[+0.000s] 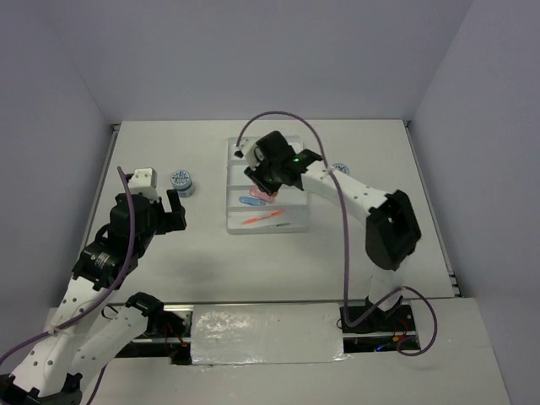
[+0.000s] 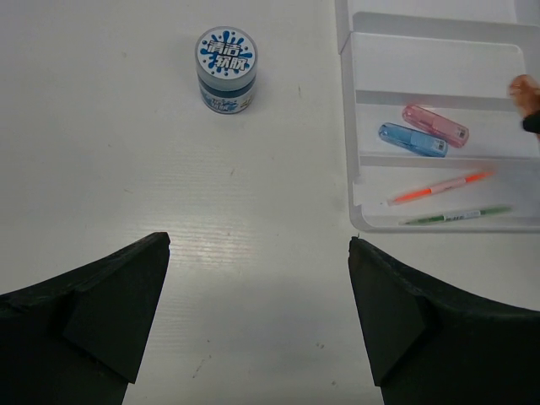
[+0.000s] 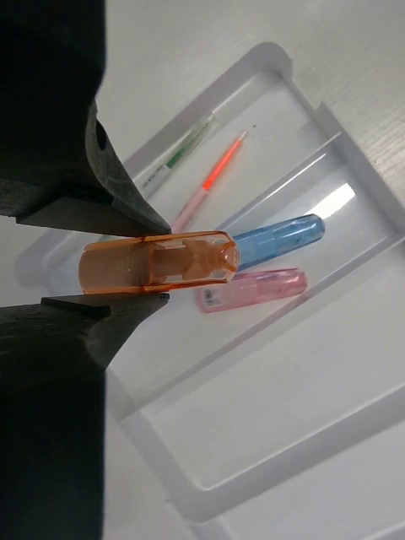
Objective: Sort the stationery into containers
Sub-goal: Place the stationery in the storage box.
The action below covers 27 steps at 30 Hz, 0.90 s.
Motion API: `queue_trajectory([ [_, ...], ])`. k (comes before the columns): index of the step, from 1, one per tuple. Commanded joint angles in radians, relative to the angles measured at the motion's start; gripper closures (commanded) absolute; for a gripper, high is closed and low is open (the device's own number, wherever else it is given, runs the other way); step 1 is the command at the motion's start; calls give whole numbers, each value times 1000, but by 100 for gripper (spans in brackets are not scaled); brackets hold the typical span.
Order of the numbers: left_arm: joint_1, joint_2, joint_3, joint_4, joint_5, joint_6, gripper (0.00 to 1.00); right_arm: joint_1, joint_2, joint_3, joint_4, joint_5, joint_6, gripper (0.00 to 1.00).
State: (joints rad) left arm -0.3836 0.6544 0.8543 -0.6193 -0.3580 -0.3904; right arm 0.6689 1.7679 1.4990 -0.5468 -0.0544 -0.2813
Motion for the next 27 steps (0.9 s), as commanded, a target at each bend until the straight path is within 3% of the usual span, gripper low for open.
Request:
queue_trajectory([
  [1, 6, -22, -1, 30, -27, 18, 1, 14, 168, 151, -117, 44, -220, 100],
  [5, 6, -41, -3, 32, -44, 16, 1, 26, 266, 259, -124, 22, -301, 98],
  [13, 8, -33, -3, 36, -22, 24, 1, 27, 347, 282, -79, 37, -380, 90],
  [19, 8, -26, -3, 39, -15, 28, 1, 26, 355, 291, -100, 27, -371, 63],
  [25, 8, -25, -4, 43, -7, 35, 1, 3, 315, 297, -127, -19, -334, 50],
  [26, 8, -27, -4, 43, -7, 35, 1, -3, 291, 279, -120, -36, -325, 38],
  [27, 8, -27, -6, 43, -4, 35, 1, -8, 280, 273, -116, -50, -319, 38],
])
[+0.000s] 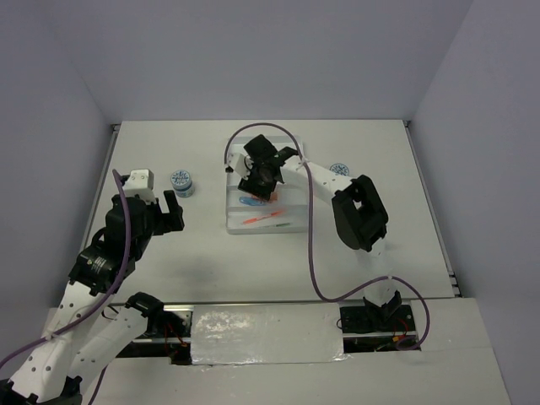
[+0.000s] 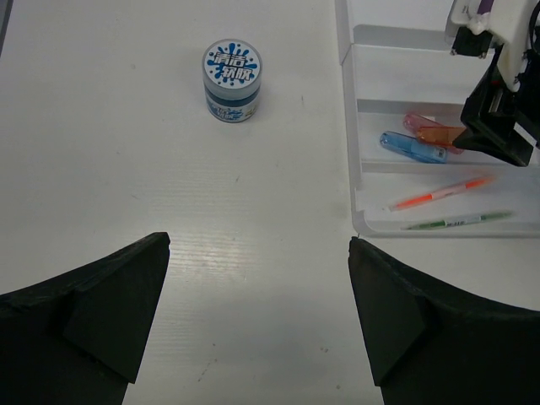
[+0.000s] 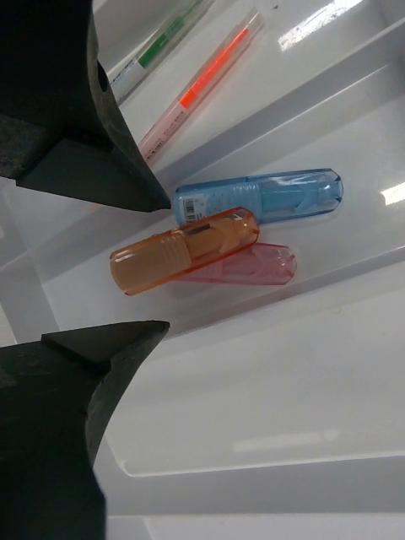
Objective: Sort the stationery into containers
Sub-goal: Place the stationery in the storage box, then pick up the stationery from the center of the board.
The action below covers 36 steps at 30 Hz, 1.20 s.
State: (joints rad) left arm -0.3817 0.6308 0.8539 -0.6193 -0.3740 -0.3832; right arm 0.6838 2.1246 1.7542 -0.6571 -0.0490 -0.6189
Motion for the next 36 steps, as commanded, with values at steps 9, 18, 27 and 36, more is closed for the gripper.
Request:
queue_trajectory([
  [9, 6, 0, -4, 39, 0, 24, 1, -102, -405, -217, 223, 47, 318, 1],
  [18, 12, 10, 4, 23, -43, 4, 1, -308, -857, -543, 61, 390, 1002, 0],
  [27, 18, 32, 5, 21, -8, 7, 1, -310, -1383, -855, -140, 638, 1222, 0],
  [36, 18, 20, 2, 29, 10, 12, 1, -332, -1367, -921, -271, 693, 1311, 0],
])
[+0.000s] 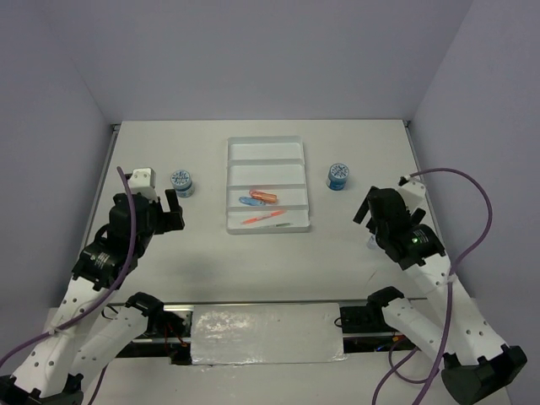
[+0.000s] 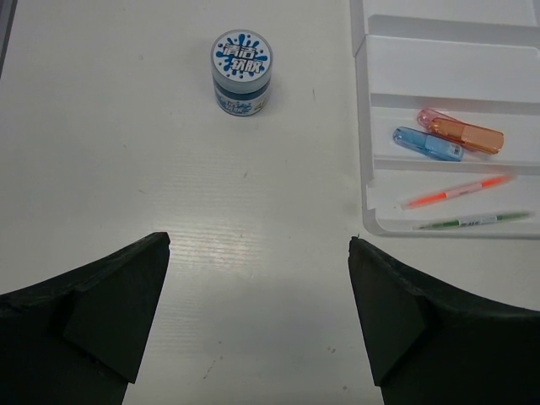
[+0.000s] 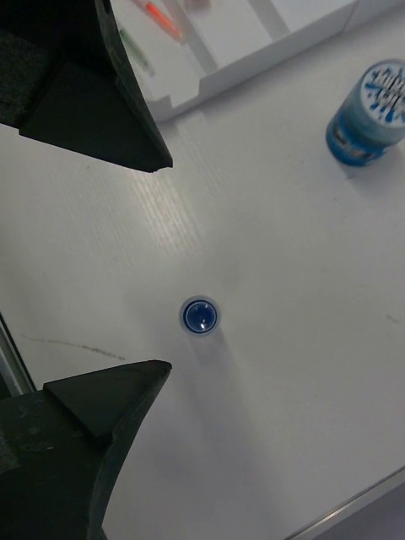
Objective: Sort the stationery into containers
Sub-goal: Pick up the stationery from the center of the board.
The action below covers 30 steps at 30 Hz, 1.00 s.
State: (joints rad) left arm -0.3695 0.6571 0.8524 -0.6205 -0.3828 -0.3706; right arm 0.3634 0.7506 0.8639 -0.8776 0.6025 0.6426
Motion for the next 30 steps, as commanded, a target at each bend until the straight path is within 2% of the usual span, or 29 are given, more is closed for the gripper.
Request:
queue_trajectory([
  [1, 6, -10, 4, 31, 22, 1, 1, -21, 7, -37, -46, 42, 51, 0],
  [10, 6, -16, 1, 34, 41, 6, 1, -138, 101, -52, 8, -52, -7, 6],
  [12, 6, -19, 1, 36, 41, 6, 1, -159, 113, -60, 22, -84, -27, 10],
  [18, 6, -21, 2, 39, 67, 10, 1, -193, 184, -62, 45, -144, -61, 32],
  [21, 6, -22, 2, 42, 77, 12, 1, -208, 214, -71, 74, -154, -66, 37],
  [30, 6, -19, 2, 48, 101, 16, 1, -254, 305, -100, 140, -188, -95, 39],
])
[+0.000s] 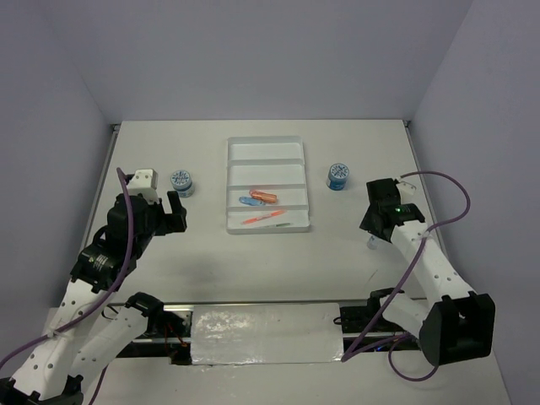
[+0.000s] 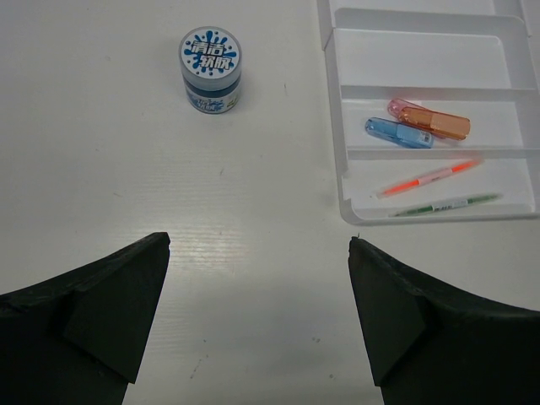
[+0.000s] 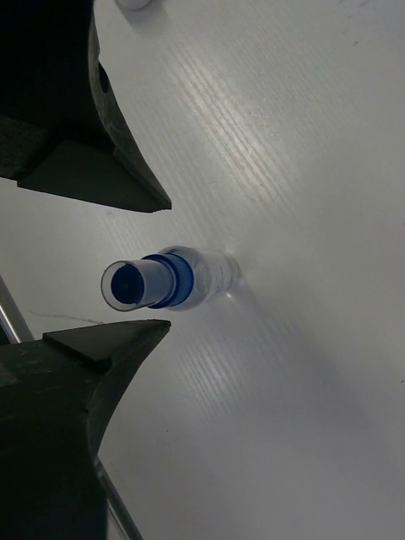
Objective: Sort the stationery into containers
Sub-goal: Pick up the stationery from the center of the board, then place the stationery in the storage box.
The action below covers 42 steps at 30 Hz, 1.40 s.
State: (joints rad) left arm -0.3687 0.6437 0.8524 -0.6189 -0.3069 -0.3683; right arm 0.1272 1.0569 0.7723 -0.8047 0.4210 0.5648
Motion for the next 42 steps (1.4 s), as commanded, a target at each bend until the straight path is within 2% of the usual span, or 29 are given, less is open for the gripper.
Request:
queue_trajectory([
  [1, 5, -4, 2, 45, 25, 15, 1, -30, 8, -13, 76, -16, -26, 39],
  [5, 5, -6, 4, 47, 37, 17, 1, -55, 55, -21, 113, -48, -48, 43],
  [6, 5, -6, 2, 47, 38, 17, 1, -55, 66, -19, 113, -53, -51, 47],
  [13, 5, 1, 4, 53, 66, 23, 1, -55, 25, -28, 127, -48, -60, 61],
  [15, 5, 1, 2, 53, 65, 23, 1, -55, 40, -27, 131, -67, -71, 79],
  [17, 5, 4, 4, 54, 66, 23, 1, -54, 46, -27, 137, -79, -77, 100],
  [25, 5, 4, 5, 53, 57, 22, 1, -41, -14, -7, 154, -130, -132, 100],
  [31, 5, 4, 5, 48, 26, 16, 1, -6, 61, 180, 93, -136, -201, 100],
  [37, 5, 1, 5, 42, -12, 8, 1, 208, 260, 505, 70, -99, -213, 100],
  [39, 7, -1, 5, 41, -35, 3, 1, 288, 408, 700, 49, -56, -238, 100],
  [40, 7, -3, 7, 36, -43, 0, 1, 326, 533, 852, 24, -18, -270, 100],
  [42, 7, -9, 7, 31, -76, -7, 1, 351, 671, 1020, -11, 18, -305, 100],
])
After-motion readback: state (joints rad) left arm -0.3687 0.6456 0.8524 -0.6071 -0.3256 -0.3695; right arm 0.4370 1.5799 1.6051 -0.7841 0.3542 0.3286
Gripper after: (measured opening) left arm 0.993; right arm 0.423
